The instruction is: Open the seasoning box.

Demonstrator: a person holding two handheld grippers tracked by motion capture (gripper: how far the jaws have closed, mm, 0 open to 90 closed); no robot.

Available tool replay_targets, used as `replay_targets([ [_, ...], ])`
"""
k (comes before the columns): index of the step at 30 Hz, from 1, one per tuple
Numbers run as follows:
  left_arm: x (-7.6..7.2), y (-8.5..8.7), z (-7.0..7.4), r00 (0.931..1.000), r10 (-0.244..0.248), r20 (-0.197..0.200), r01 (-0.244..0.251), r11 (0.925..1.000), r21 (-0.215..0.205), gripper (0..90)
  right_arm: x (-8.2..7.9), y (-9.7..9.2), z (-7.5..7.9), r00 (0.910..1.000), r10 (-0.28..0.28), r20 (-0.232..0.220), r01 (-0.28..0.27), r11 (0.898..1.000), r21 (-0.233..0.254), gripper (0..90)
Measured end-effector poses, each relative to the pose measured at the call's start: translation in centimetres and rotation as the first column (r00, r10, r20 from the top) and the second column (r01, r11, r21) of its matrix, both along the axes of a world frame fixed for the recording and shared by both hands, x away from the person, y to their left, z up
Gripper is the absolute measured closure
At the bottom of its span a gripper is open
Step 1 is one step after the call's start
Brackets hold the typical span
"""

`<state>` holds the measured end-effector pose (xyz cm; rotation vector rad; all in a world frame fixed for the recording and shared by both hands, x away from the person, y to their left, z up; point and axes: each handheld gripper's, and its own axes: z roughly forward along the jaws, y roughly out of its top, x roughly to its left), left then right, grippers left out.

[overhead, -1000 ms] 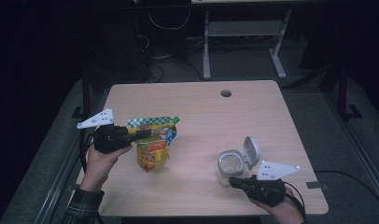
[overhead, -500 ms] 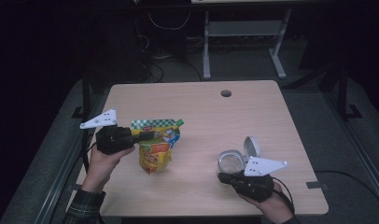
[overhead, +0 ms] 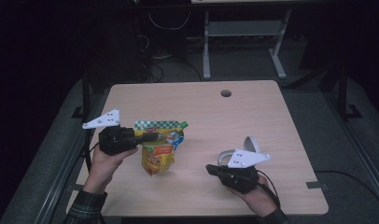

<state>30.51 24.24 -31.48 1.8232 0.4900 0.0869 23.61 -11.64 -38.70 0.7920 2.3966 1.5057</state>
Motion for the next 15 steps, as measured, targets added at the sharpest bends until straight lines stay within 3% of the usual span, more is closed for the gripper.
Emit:
replay_targets([
  [15, -0.2, -1.6, 0.9, 0.9985, -0.056, 0.000, 0.056, 0.9984, -0.005, 90.0, 1.5, 1.8, -0.1, 0.9985, -0.055, -0.001, 0.055, 0.998, 0.007, 90.0],
])
